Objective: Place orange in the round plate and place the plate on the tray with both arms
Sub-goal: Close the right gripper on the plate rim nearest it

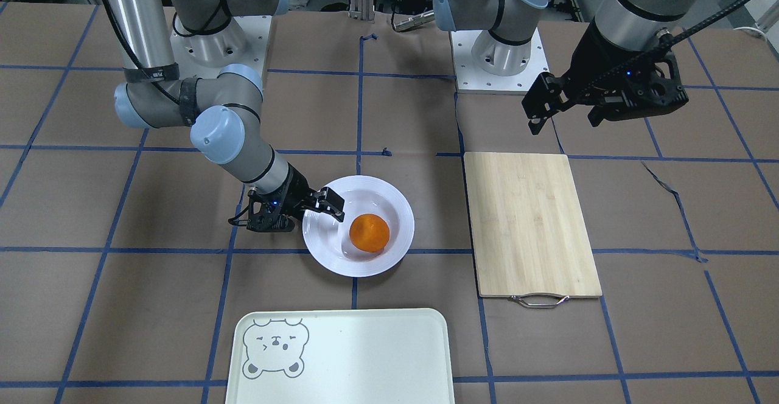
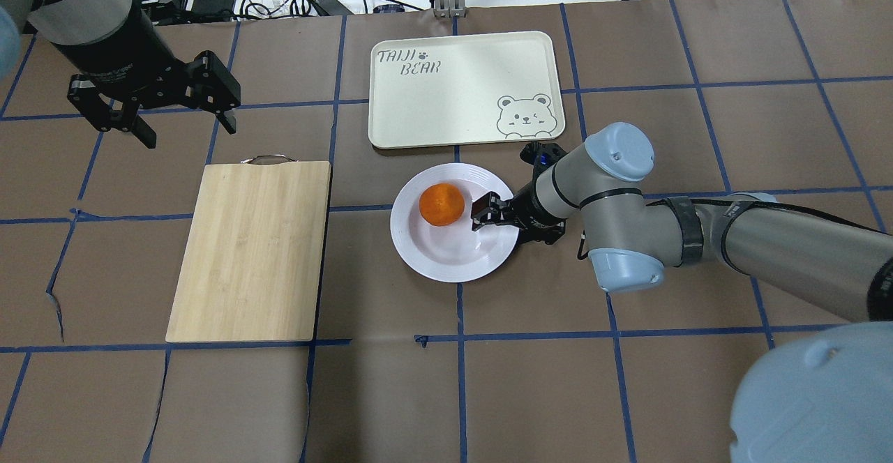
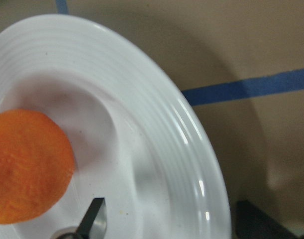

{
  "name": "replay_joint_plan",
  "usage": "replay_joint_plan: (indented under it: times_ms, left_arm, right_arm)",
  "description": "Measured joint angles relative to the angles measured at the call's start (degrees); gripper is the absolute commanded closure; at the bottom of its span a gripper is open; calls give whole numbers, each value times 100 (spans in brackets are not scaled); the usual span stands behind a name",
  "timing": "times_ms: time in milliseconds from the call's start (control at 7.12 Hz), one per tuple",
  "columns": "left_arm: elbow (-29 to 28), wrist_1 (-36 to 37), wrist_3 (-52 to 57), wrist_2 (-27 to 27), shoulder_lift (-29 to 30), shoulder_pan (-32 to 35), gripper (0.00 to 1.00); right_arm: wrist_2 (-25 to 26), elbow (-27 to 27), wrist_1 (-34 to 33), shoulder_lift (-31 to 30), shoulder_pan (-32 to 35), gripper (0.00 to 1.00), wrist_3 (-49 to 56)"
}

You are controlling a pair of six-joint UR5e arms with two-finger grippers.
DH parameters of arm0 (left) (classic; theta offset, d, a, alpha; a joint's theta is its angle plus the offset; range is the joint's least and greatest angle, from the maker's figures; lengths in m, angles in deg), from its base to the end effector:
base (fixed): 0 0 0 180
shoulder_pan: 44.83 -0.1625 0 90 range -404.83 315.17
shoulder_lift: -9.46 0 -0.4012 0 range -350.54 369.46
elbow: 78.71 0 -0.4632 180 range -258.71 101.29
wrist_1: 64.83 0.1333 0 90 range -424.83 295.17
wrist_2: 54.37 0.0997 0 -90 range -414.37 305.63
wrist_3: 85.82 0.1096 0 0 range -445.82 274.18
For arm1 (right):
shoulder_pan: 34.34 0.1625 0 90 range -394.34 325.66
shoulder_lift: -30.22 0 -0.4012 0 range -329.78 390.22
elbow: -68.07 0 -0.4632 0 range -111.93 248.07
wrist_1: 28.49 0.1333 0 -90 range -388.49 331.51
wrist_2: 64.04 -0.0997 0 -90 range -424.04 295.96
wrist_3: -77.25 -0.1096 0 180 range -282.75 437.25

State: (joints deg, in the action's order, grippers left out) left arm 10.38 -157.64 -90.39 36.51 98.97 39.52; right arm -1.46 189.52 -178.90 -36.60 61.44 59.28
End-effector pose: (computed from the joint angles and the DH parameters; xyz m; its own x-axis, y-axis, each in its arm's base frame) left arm -0.0762 -0.5669 0.4630 -0.9841 -0.1770 -0.0173 -0.1774 0.9839 0.0233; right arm 0.2367 -0.5138 0.0669 -0.8665 0.1765 -0.4669 0.1757 0.9834 0.0456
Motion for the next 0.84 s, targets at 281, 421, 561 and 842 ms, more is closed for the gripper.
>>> replay_joint_plan:
  times_ms: [281, 421, 561, 842]
  left_arm:
    - [1, 0, 0, 28, -1, 1, 0]
    - [-2, 2, 0, 46, -1, 3, 0]
    - [-3, 6, 0, 51, -2, 3, 0]
    - [-2, 8, 0, 52, 3, 3, 0]
  right_arm:
    - [-123, -11, -2, 30, 1, 63, 3]
    - [-135, -21, 3, 31, 1, 85, 23]
    - [-138, -34, 4, 35, 2, 91, 48]
    - [-142, -65, 12, 32, 2, 100, 15]
